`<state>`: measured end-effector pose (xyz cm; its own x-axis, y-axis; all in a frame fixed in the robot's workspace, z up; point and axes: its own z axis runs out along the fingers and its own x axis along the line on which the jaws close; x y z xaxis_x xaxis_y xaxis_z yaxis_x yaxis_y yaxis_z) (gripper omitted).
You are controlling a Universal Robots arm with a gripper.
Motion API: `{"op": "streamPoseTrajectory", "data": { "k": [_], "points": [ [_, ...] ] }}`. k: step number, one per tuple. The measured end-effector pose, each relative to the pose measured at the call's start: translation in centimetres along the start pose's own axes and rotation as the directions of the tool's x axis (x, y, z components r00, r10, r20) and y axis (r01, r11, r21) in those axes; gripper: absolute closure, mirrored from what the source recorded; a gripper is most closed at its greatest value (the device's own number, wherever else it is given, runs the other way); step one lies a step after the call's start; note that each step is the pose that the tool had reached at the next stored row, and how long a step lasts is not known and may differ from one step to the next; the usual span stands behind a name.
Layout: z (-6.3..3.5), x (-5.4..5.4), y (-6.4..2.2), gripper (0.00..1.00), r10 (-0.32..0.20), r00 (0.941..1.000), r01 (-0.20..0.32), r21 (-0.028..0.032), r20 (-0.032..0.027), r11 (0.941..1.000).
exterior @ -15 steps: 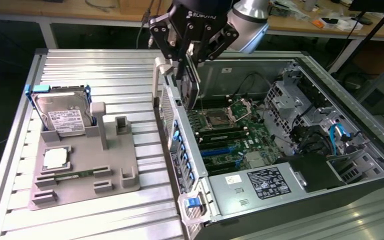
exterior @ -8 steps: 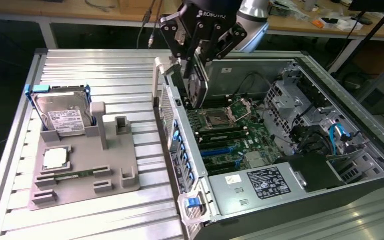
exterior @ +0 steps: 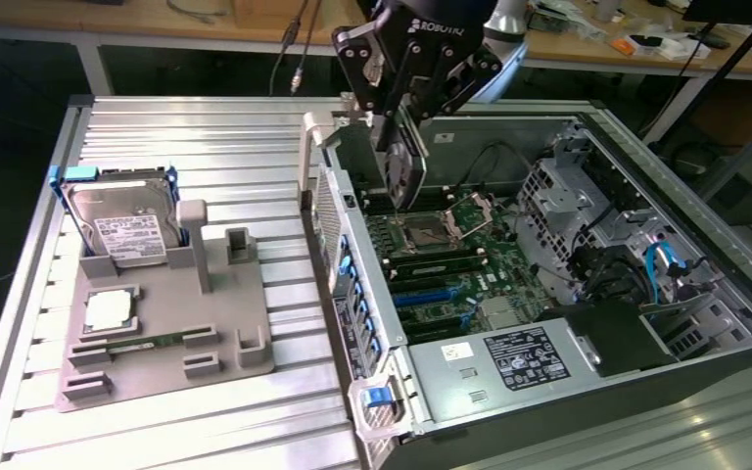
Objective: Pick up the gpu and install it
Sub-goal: 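Pick up the gpu and move the gpu toward the slot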
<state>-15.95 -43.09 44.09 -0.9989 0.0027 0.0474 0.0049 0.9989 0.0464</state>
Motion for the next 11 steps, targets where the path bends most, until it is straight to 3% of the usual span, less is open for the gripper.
{"op": "streamPoseTrajectory", "data": {
  "k": [7,11],
  "points": [
    [-0.28,-2.0,-0.01,0.72,0.001,0.9999,-0.001,0.0001,-0.0117,1.0],
    [-0.43,-3.8,-0.04,0.72,0.001,0.9998,-0.001,0.0001,-0.0208,1.0]
  ]
}}
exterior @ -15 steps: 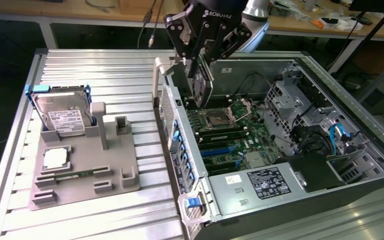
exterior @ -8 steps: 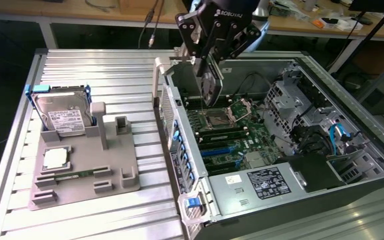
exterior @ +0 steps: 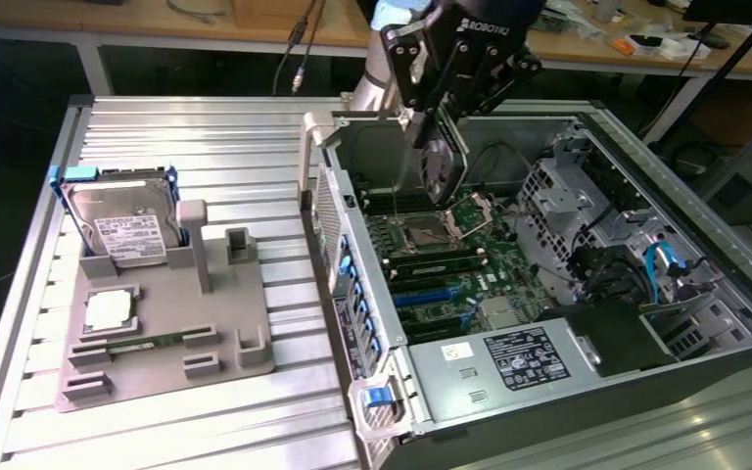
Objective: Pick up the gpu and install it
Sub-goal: 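Pick up the gpu and move the gpu toward the slot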
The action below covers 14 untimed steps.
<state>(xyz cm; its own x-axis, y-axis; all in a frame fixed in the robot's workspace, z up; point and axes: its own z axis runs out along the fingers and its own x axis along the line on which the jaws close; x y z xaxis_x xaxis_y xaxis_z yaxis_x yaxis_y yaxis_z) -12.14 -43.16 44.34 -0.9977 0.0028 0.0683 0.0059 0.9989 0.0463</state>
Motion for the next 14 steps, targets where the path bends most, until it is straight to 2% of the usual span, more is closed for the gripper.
{"op": "streamPoseTrajectory", "data": {
  "k": [2,4,14],
  "points": [
    [-0.08,-0.8,-0.02,0.72,0.0,1.0,0.0,0.0,-0.0047,1.0],
    [-0.21,-2.1,-0.04,0.72,0.0,0.9999,0.0,0.0001,-0.0122,1.0],
    [-0.62,-5.8,-0.15,0.72,0.002,0.9994,-0.002,0.0002,-0.036,1.0]
  ]
}}
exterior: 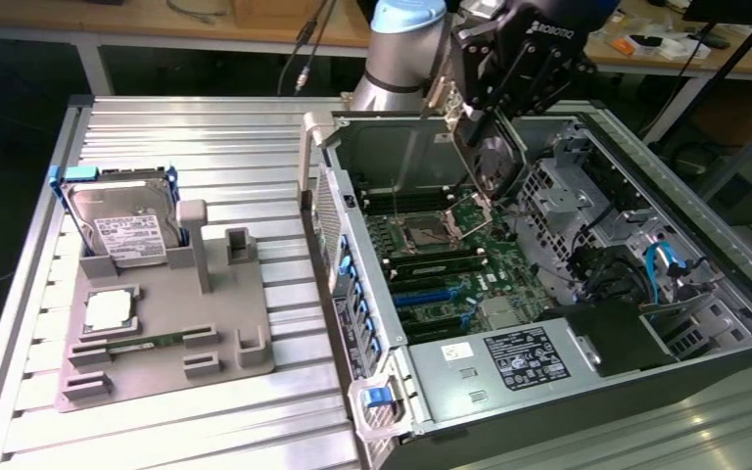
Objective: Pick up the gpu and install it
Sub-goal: 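Pick up the gpu and move the gpu toward the slot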
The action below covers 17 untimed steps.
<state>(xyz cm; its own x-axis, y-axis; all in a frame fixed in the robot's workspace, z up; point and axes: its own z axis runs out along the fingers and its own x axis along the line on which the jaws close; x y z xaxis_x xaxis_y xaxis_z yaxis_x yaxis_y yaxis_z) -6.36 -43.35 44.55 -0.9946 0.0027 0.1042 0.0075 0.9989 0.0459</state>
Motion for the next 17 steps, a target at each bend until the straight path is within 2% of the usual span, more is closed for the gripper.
{"op": "streamPoseTrajectory", "data": {
  "k": [4,7,8,9,13,14,15,17],
  "points": [
    [-0.26,-1.6,-0.01,0.72,0.0,1.0,0.0,0.0,-0.0076,1.0],
    [-0.35,-2.5,-0.02,0.72,0.0,1.0,0.0,0.0005,-0.0078,1.0],
    [-0.35,-2.5,-0.02,0.72,0.0,1.0,0.0,0.0023,-0.0012,1.0],
    [-0.36,-2.5,-0.01,0.72,0.0,0.9999,0.0,0.0044,0.0118,1.0],
    [-0.36,-2.6,-0.01,0.72,-0.002,0.9971,0.001,0.0173,0.0764,0.9998],
    [-0.35,-2.6,-0.01,0.72,-0.003,0.9961,0.001,0.0201,0.0886,0.9998],
    [-0.36,-2.6,-0.01,0.72,-0.003,0.9953,0.001,0.0228,0.097,0.9997],
    [-0.38,-2.9,-0.01,0.72,-0.004,0.9941,0.001,0.0279,0.1088,0.9996]
  ]
}}
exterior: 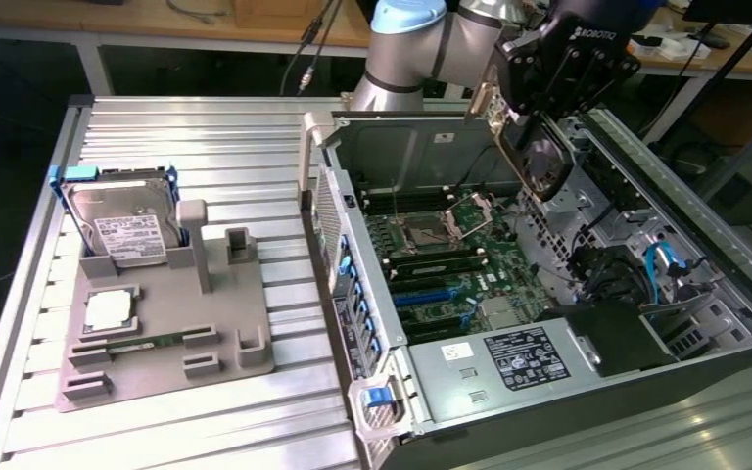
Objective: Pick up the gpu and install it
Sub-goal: 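Pick up the gpu and move the gpu toward the slot, then insert the gpu into the slot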
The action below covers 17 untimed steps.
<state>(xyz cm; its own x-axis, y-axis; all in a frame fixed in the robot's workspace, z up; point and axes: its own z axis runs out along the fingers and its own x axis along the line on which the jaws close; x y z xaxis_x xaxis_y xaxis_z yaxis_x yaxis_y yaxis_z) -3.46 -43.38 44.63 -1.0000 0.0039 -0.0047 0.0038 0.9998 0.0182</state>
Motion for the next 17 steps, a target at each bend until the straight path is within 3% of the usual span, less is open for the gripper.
{"op": "streamPoseTrajectory", "data": {
  "k": [1,3,17],
  "points": [
    [0.0,-0.21,0.0,0.72,0.0,1.0,0.0,0.0028,0.0057,1.0],
    [0.0,-0.46,-0.01,0.72,0.0,1.0,0.0,0.0033,0.0072,1.0],
    [0.0,-0.52,0.0,0.72,0.0,1.0,0.0,0.0033,0.0075,1.0]
  ]
}}
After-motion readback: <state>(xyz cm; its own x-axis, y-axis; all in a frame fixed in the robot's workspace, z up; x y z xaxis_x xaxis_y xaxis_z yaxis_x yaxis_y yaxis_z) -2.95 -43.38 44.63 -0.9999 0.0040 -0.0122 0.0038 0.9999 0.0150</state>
